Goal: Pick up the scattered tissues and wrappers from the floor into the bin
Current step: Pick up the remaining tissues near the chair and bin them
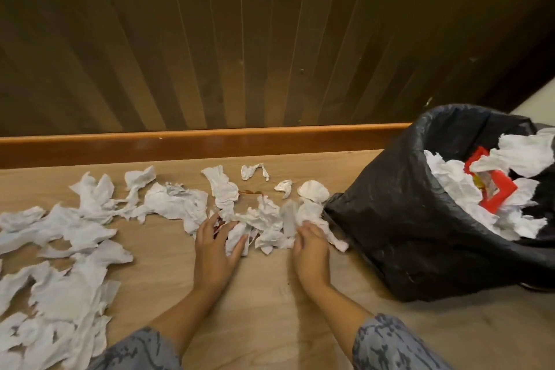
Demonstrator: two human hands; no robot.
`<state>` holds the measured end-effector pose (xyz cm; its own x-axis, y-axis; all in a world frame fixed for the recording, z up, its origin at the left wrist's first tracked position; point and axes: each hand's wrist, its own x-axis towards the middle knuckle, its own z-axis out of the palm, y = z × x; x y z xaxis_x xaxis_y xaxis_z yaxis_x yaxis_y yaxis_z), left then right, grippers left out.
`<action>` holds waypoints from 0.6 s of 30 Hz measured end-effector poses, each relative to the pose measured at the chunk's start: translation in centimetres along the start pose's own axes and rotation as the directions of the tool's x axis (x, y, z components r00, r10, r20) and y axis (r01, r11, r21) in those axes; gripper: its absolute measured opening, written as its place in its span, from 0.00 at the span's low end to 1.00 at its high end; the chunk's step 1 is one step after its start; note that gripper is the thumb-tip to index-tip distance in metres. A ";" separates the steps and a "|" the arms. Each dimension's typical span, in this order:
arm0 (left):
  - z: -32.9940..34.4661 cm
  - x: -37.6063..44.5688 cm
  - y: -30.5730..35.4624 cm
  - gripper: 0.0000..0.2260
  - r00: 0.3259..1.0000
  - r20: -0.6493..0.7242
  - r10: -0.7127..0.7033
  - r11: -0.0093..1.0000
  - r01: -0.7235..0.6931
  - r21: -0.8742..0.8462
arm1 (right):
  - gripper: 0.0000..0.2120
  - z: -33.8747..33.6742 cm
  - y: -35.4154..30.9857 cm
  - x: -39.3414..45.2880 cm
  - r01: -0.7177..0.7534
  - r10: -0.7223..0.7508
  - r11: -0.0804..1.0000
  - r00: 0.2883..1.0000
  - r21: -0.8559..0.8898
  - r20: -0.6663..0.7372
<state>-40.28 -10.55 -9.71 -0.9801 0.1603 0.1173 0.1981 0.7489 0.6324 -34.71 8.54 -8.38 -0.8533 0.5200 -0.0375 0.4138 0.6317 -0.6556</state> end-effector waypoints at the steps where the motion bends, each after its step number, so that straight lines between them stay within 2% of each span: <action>1: 0.1 0.0 -0.1 0.15 1.000 -0.005 0.001 1.000 -0.001 -0.013 | 0.14 0.3 -0.4 -0.4 0.072 -0.072 0.997 0.997 0.007 0.041; 4: -0.6 -0.2 -0.6 0.14 1.000 0.011 -0.014 0.995 0.015 -0.103 | 0.15 1.0 -2.1 -1.6 0.256 -0.264 0.964 0.955 0.075 0.135; 8: -2.8 -0.2 -1.8 0.12 0.996 -0.037 -0.076 0.990 0.071 -0.126 | 0.10 1.5 -4.6 -2.1 0.401 -0.418 0.902 0.904 0.160 0.093; 10: -3.9 -0.1 -2.5 0.10 0.996 -0.047 -0.076 0.989 0.069 -0.131 | 0.09 1.2 -5.2 -1.3 0.429 -0.443 0.887 0.895 0.169 0.055; 14: -6.0 0.7 -3.3 0.07 0.997 -0.041 -0.061 0.988 0.055 -0.147 | 0.11 0.0 -4.5 2.8 0.299 -0.309 0.944 0.949 0.141 0.058; 18: -7.0 1.7 -2.6 0.07 0.987 -0.105 -0.124 0.971 0.098 -0.220 | 0.10 -2.0 -3.8 7.0 0.071 -0.070 0.997 0.997 -0.027 0.020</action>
<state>-42.53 -16.71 -5.81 -0.9930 -0.0021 0.1182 0.0932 0.6013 0.7935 -41.58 10.93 -4.69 -0.8864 0.4628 -0.0066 0.3610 0.6823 -0.6358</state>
